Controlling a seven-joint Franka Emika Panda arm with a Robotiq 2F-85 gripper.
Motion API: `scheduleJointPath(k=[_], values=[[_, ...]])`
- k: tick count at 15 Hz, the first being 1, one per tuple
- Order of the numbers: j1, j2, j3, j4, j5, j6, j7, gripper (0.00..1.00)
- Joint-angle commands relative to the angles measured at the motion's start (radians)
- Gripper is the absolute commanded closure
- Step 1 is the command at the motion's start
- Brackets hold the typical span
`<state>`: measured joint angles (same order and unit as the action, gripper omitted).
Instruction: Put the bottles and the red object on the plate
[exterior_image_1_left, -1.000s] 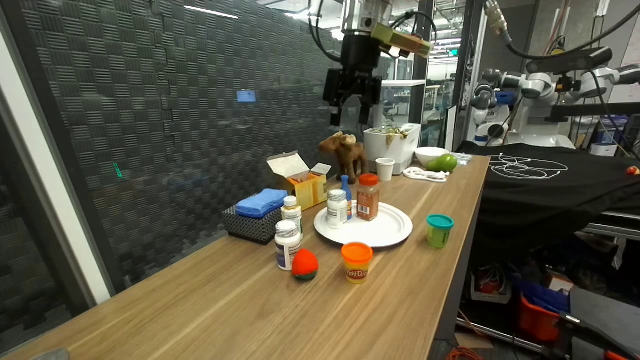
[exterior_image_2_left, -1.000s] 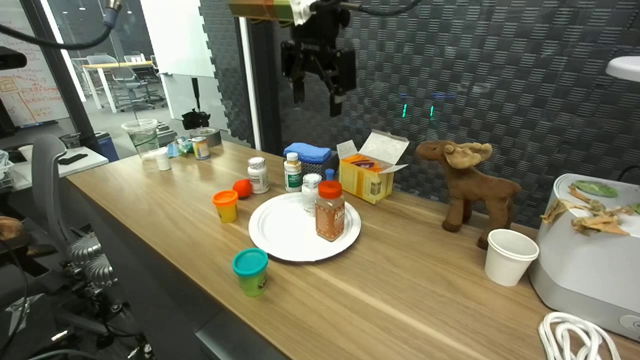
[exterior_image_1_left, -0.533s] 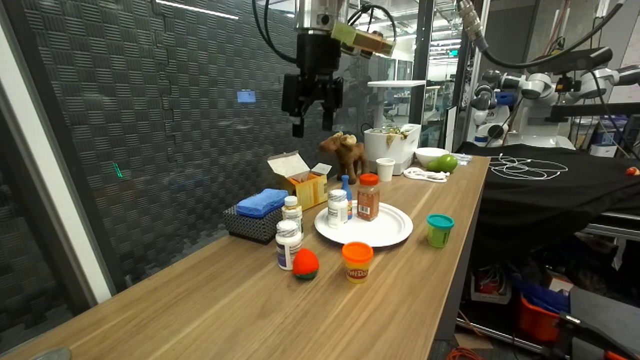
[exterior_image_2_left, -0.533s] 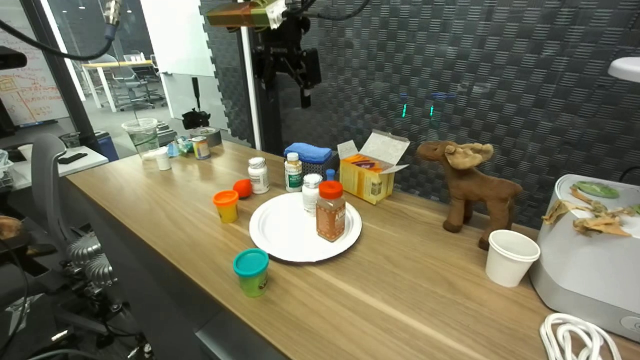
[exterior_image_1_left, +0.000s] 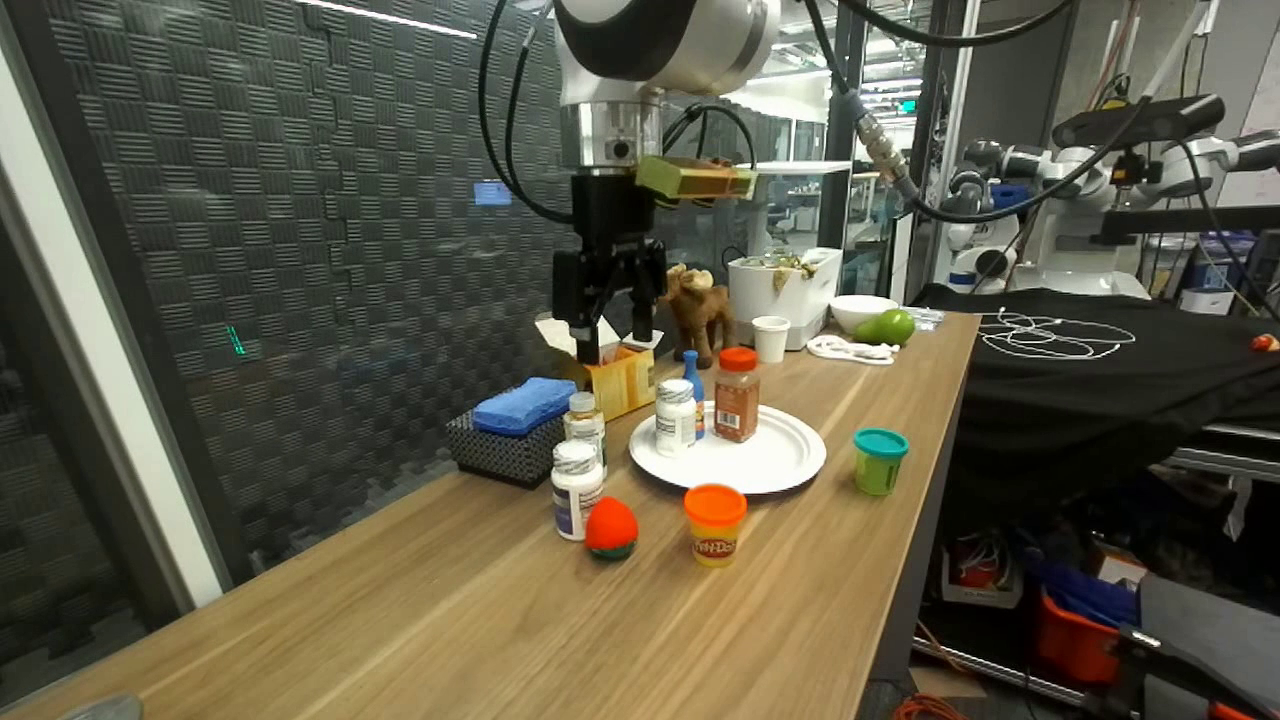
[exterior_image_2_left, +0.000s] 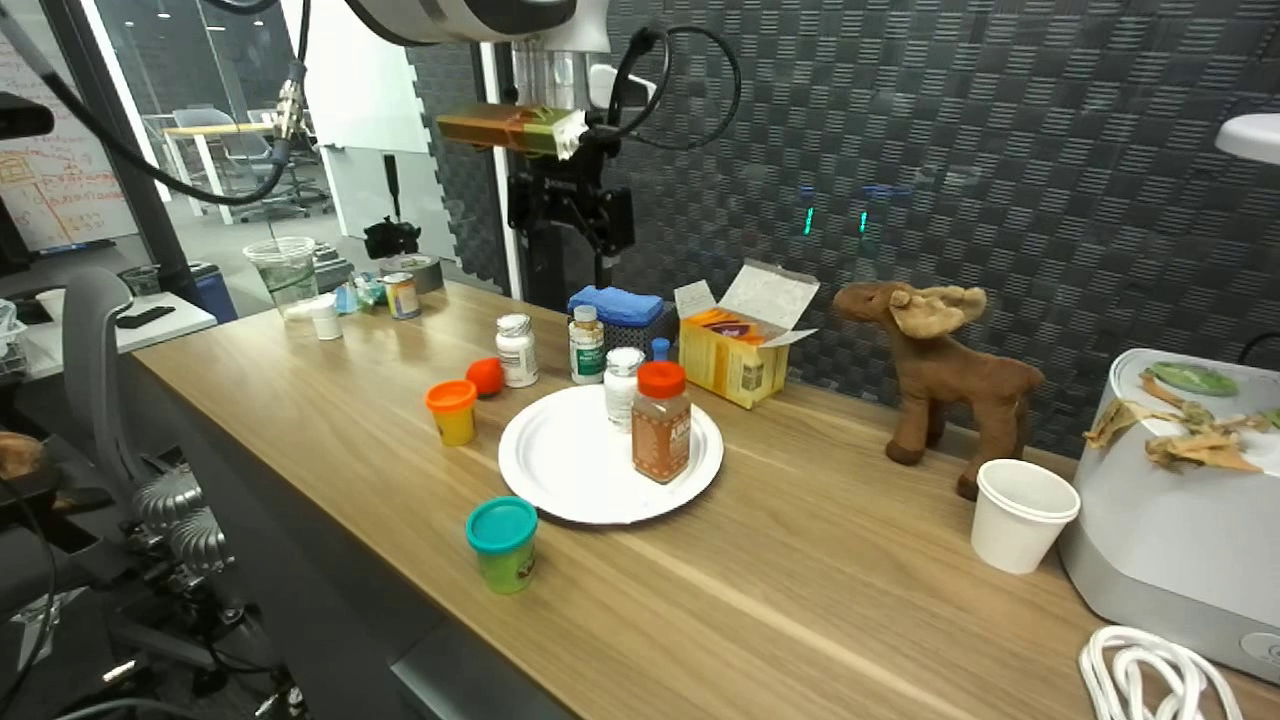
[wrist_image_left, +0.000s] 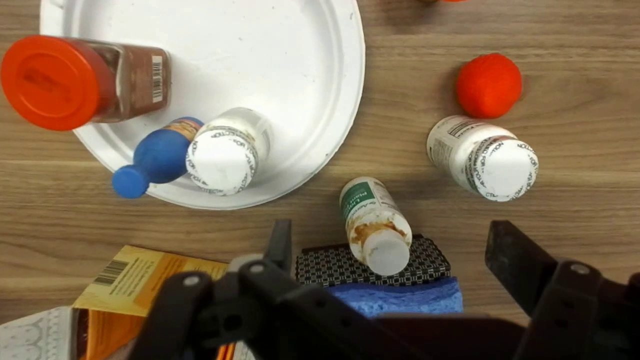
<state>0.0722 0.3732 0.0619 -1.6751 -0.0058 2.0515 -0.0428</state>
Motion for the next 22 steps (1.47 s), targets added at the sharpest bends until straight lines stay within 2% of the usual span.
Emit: scheduleJointPath(k=[1,9,10,11,12,18,20,21,22], values=[[-0.006,0.068,0.015,0.083,0.034,-0.014,-0.025,0.0],[-0.01,0.167,0.016,0.155,0.052,0.009,-0.033,0.0],[-0.013,0.175,0.015,0.161,0.053,0.012,-0.034,0.25],[-0.015,0.182,0.015,0.167,0.052,0.019,-0.034,0.26],[-0.017,0.188,0.015,0.174,0.052,0.022,-0.034,0.32],[-0.023,0.207,0.017,0.217,0.055,0.023,-0.034,0.81],[-0.025,0.198,0.022,0.22,0.067,0.011,-0.032,0.9],[-0.024,0.187,0.021,0.215,0.068,0.004,-0.027,0.87],[-0.021,0.18,0.019,0.215,0.068,-0.004,-0.022,0.89]])
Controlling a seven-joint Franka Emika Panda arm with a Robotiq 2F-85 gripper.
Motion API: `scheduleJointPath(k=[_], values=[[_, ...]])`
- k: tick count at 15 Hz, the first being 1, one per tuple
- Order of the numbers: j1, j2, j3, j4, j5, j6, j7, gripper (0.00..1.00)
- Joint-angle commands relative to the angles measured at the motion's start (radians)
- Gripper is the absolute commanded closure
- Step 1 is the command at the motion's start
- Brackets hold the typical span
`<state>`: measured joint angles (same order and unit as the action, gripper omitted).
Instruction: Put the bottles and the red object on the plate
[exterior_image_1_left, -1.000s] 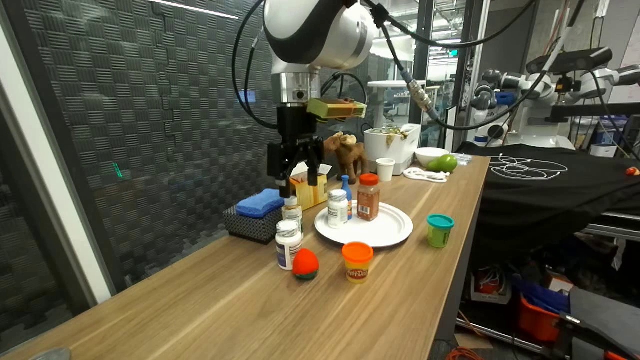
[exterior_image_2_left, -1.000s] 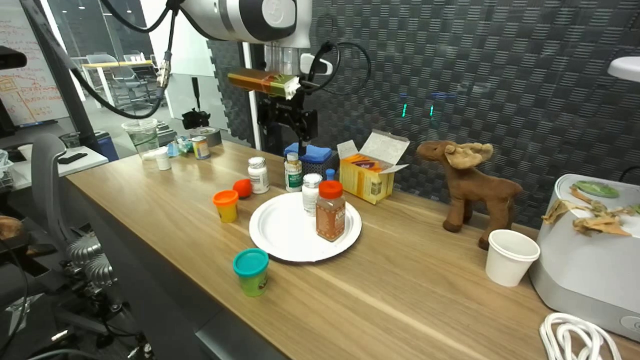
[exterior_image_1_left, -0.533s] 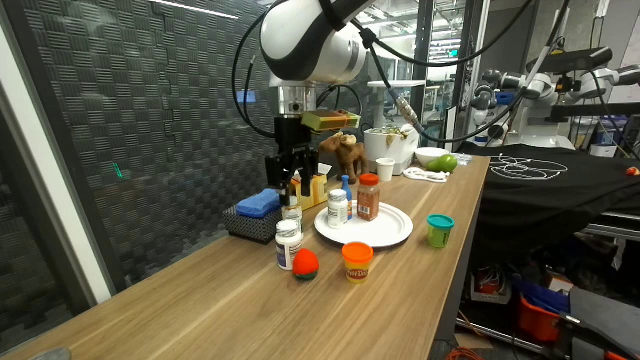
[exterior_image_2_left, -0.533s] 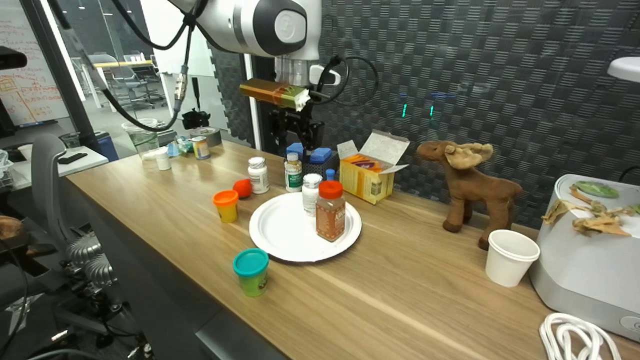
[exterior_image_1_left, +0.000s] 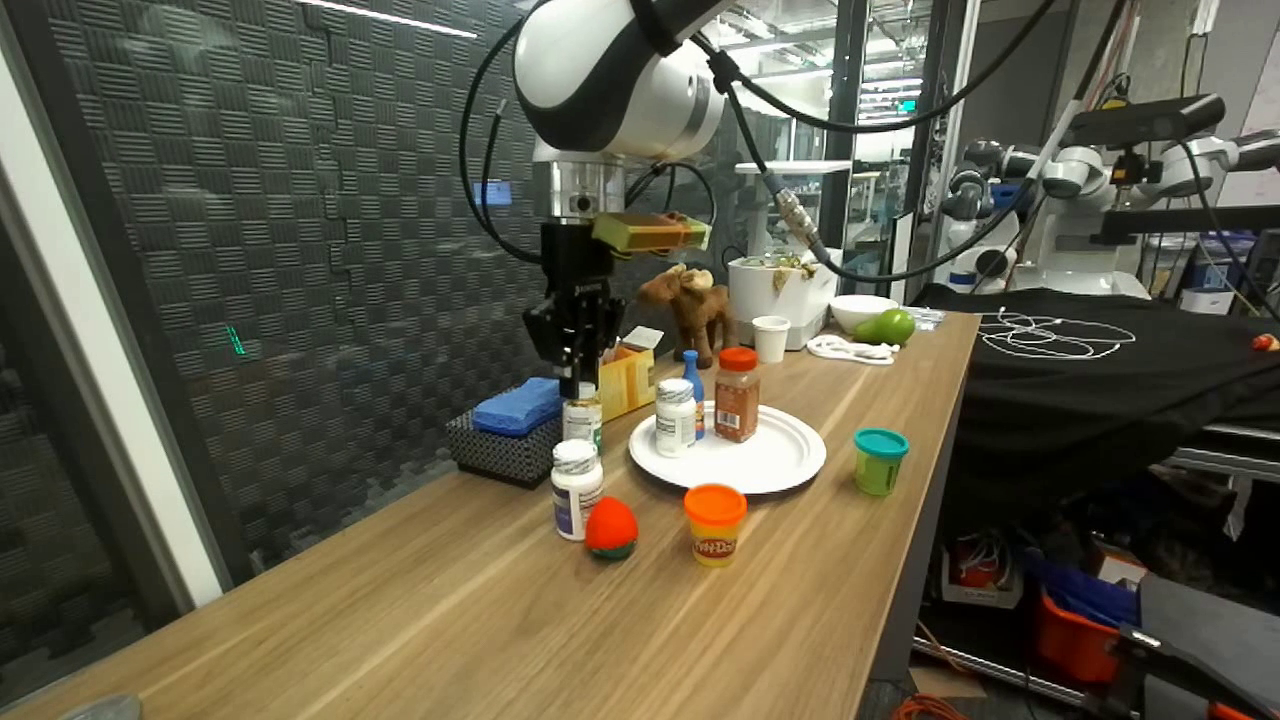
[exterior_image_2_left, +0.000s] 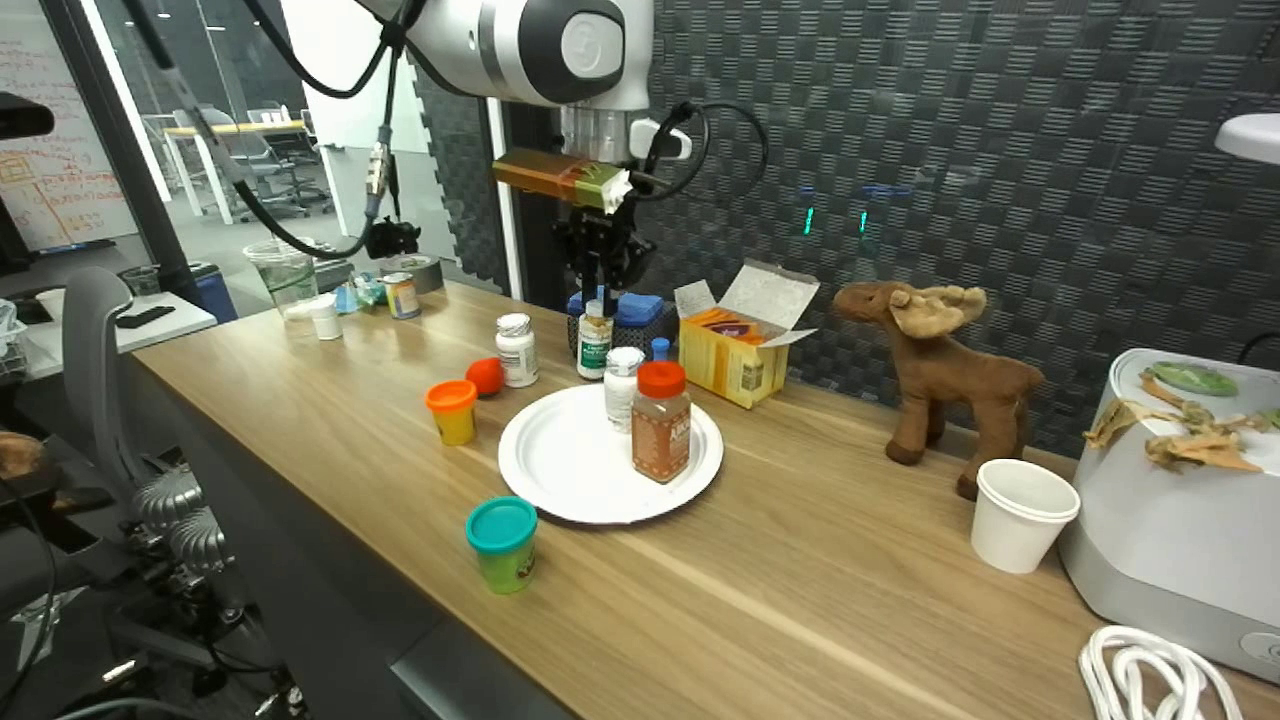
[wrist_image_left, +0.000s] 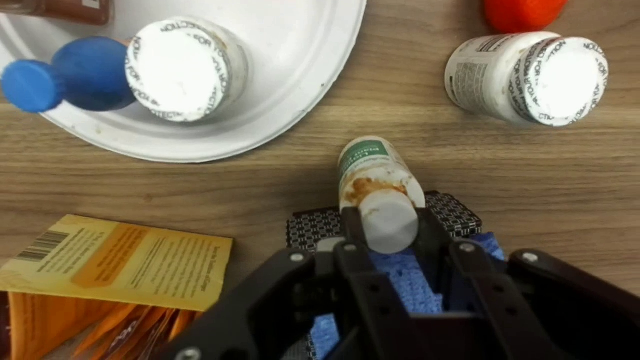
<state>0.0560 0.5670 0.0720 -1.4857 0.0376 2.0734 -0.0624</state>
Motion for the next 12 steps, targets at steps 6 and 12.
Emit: scheduleJointPath(k=[6,12], values=[[0.03,-0.161,-0.034,-0.029,-0.071,-0.068,0.071,0.89],[0.043,-0.386,-0.047,-0.113,-0.188,-0.184,0.169,0.9]])
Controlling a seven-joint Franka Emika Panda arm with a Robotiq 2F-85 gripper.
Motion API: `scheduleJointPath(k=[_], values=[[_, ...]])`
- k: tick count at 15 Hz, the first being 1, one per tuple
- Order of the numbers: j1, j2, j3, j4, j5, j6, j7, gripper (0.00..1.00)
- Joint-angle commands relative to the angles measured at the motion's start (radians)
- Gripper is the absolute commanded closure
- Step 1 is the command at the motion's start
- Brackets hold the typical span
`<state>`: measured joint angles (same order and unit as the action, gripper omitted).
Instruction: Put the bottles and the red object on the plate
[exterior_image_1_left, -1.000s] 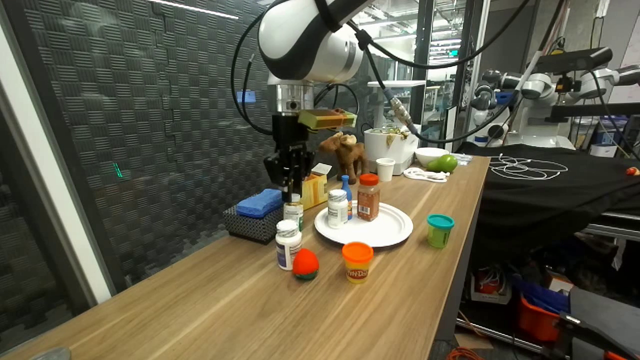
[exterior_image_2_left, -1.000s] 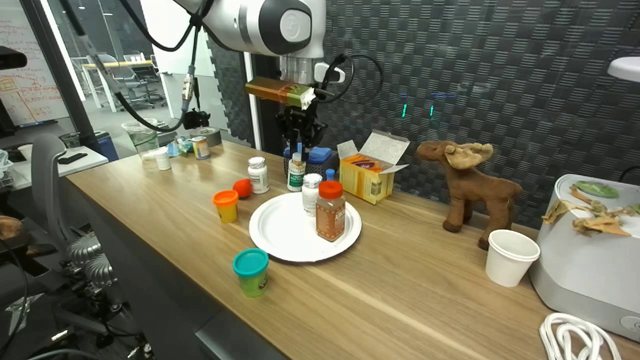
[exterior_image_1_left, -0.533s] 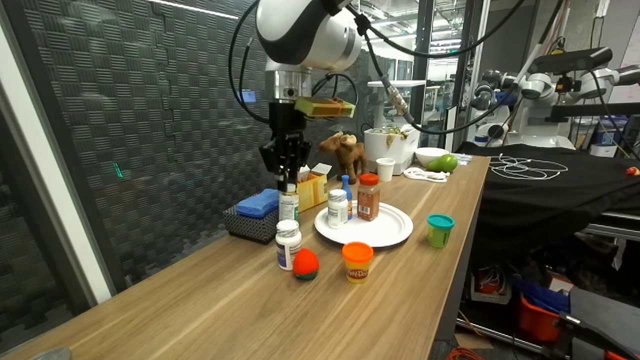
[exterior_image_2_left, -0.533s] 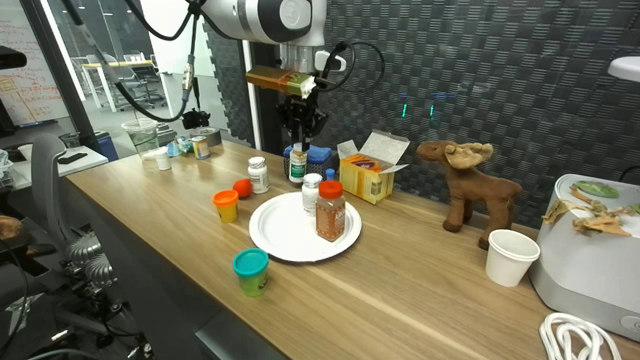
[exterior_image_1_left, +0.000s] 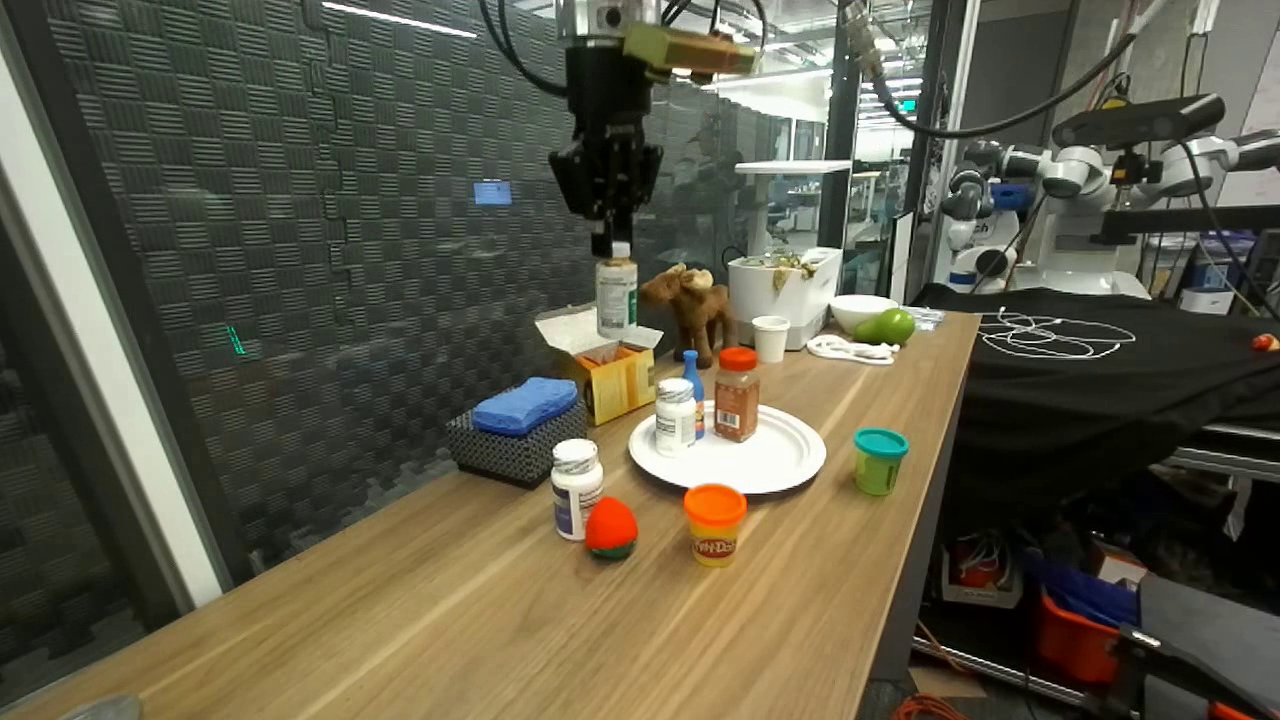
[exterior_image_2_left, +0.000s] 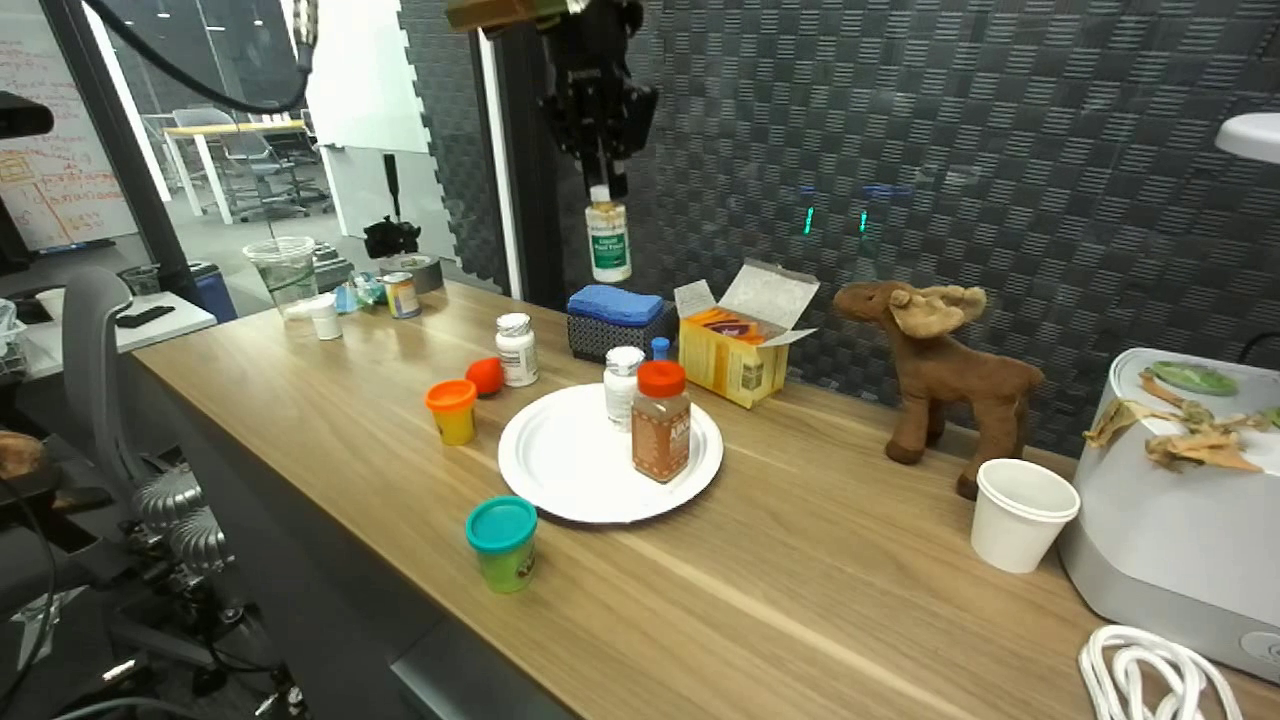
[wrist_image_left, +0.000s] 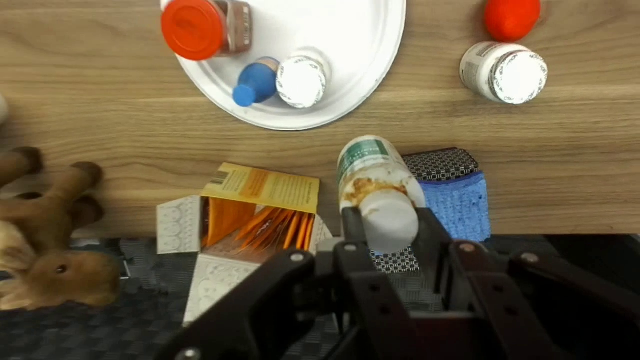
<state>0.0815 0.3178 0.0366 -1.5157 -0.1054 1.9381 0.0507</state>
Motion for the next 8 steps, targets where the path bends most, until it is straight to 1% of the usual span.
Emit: scheduleJointPath(k=[1,3,6,8], values=[[0.014,-0.175,-0.009,-0.101,-0.052,-0.066,0.068,0.9],[0.007,-0.247,-0.003,-0.144,-0.06,-0.089,0.082,0.9],[-0.008,-0.337,-0.002,-0.235,-0.075,-0.044,0.086,0.91],[-0.021,-0.375,-0.004,-0.299,-0.061,-0.008,0.07,0.92]])
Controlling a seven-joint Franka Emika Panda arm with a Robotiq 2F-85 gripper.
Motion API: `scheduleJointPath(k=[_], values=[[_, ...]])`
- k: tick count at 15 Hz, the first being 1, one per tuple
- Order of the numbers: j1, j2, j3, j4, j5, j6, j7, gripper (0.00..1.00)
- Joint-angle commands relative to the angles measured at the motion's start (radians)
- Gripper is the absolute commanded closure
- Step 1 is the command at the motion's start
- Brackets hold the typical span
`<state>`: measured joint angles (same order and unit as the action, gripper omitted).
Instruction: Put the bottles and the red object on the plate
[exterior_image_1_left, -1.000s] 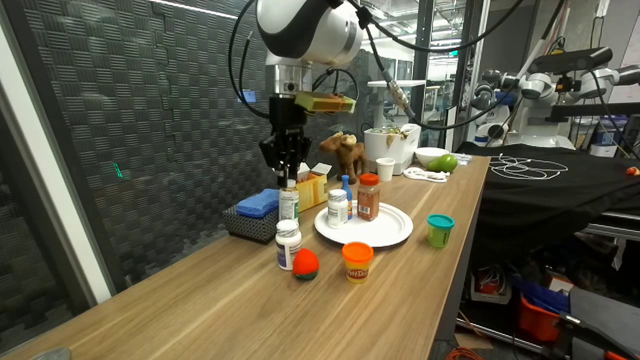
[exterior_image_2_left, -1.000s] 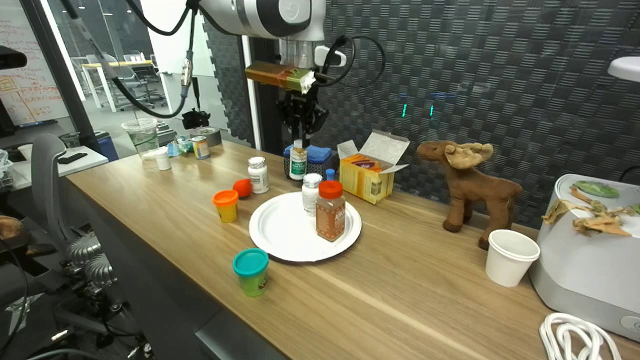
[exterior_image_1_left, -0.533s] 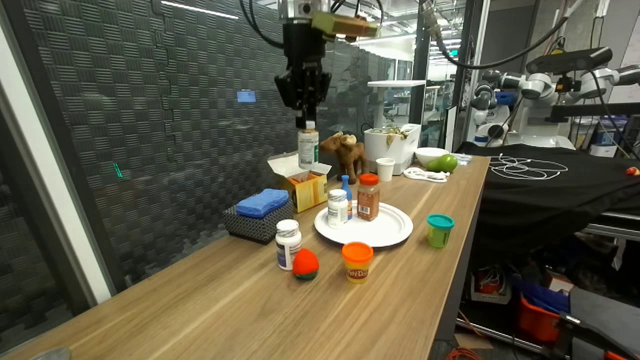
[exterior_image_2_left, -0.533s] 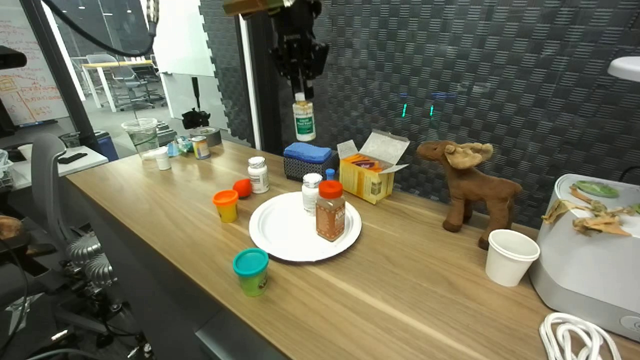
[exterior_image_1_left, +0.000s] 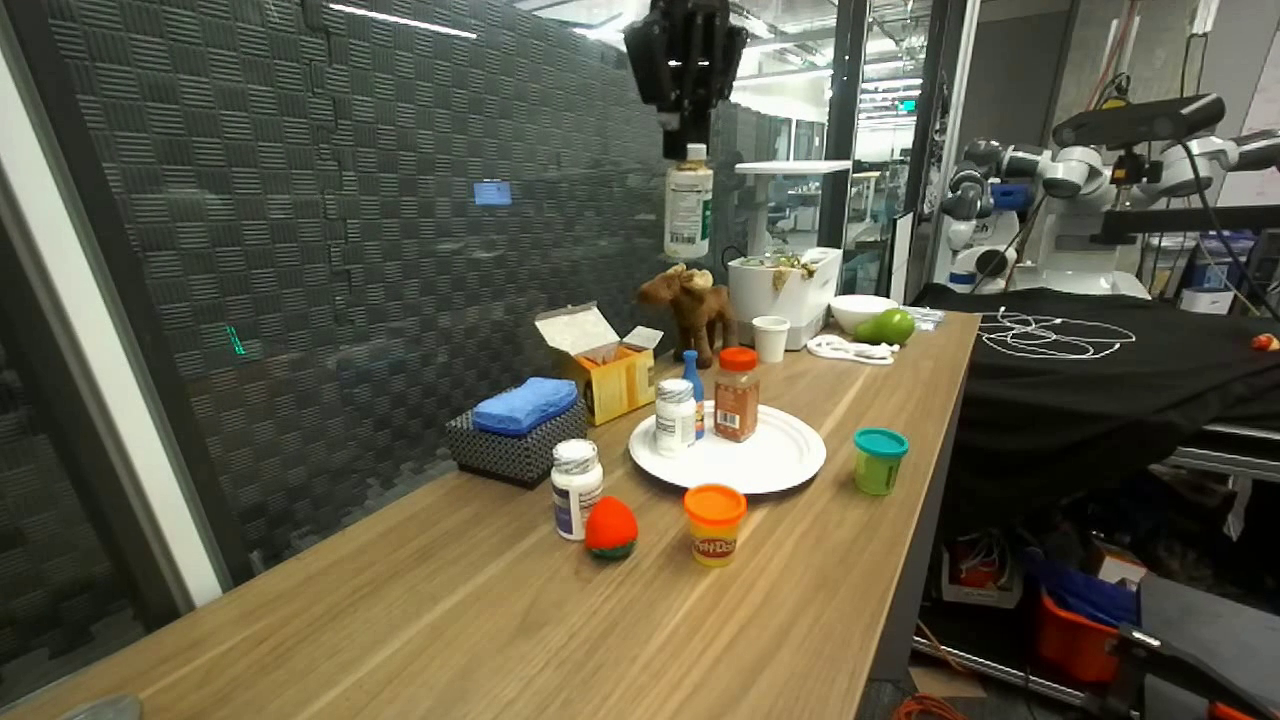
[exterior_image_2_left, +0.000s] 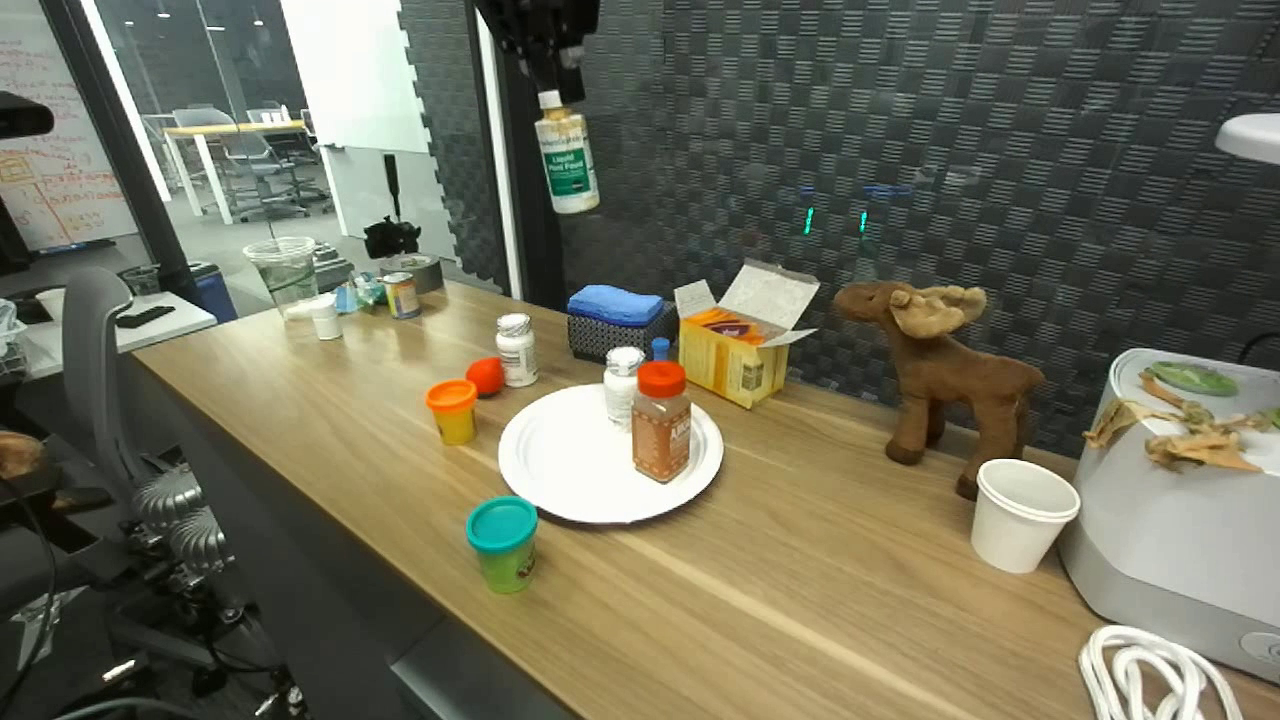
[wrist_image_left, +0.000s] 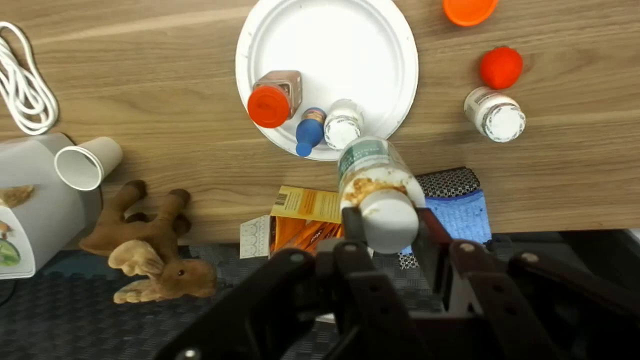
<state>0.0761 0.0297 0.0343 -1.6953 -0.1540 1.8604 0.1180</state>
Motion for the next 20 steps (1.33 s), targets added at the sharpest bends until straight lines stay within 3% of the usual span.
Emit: scheduleJointPath(k=[1,11,20], values=[[-0.022,-0.098,-0.004,-0.154,-0.01,0.099,-0.002,0.92],[-0.068,-0.083,-0.026,-0.395,-0.036,0.408,0.035,0.92],[-0.076,-0.018,-0.035,-0.45,-0.008,0.465,0.021,0.92]])
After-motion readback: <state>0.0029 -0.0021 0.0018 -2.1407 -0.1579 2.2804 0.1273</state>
